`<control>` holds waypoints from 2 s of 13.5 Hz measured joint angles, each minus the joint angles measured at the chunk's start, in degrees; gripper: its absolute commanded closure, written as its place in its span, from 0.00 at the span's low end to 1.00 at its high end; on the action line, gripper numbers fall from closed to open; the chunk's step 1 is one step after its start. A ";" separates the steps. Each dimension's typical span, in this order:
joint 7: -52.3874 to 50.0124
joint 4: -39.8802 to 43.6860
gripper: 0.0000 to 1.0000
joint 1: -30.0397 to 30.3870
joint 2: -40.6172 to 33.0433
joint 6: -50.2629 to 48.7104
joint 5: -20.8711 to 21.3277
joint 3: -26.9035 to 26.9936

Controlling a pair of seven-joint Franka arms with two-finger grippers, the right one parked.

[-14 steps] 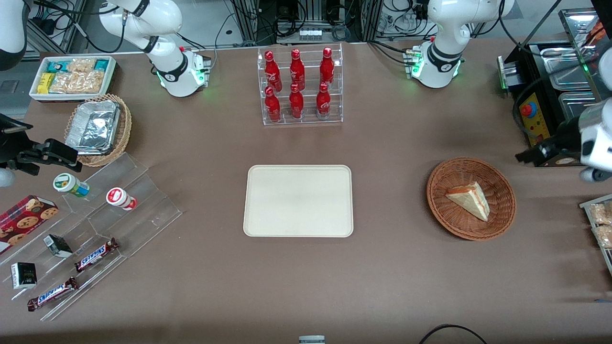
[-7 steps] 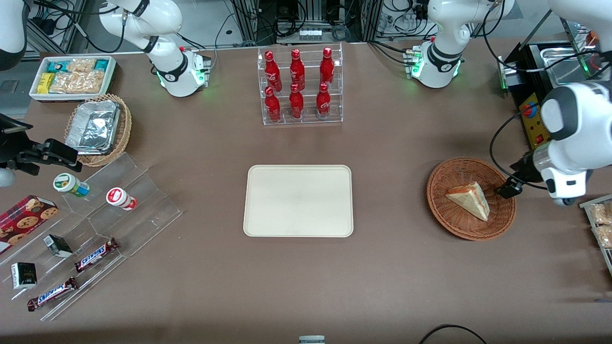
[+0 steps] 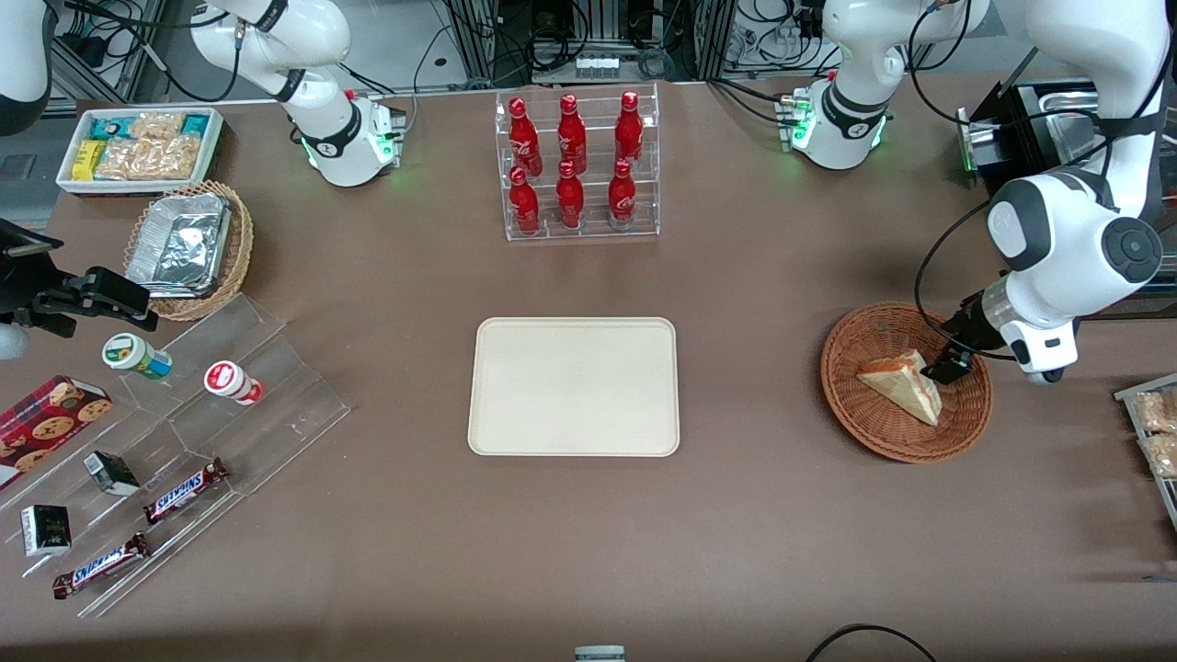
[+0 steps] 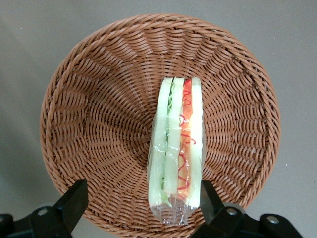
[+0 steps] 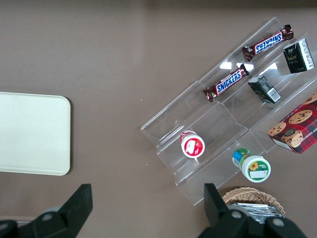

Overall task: Place sandwich from basket to tray
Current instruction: 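Lower the left gripper and close it on the sandwich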

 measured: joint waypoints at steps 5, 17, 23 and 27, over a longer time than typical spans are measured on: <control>-0.91 -0.71 0.00 -1.05 1.03 2.25 -0.35 -0.17; -1.17 -0.86 0.20 -2.03 6.30 6.66 -2.80 -0.48; -1.38 -0.82 0.71 -2.68 6.52 7.24 -3.55 -0.62; -1.37 -0.54 0.75 -2.72 6.53 7.34 -3.55 -0.63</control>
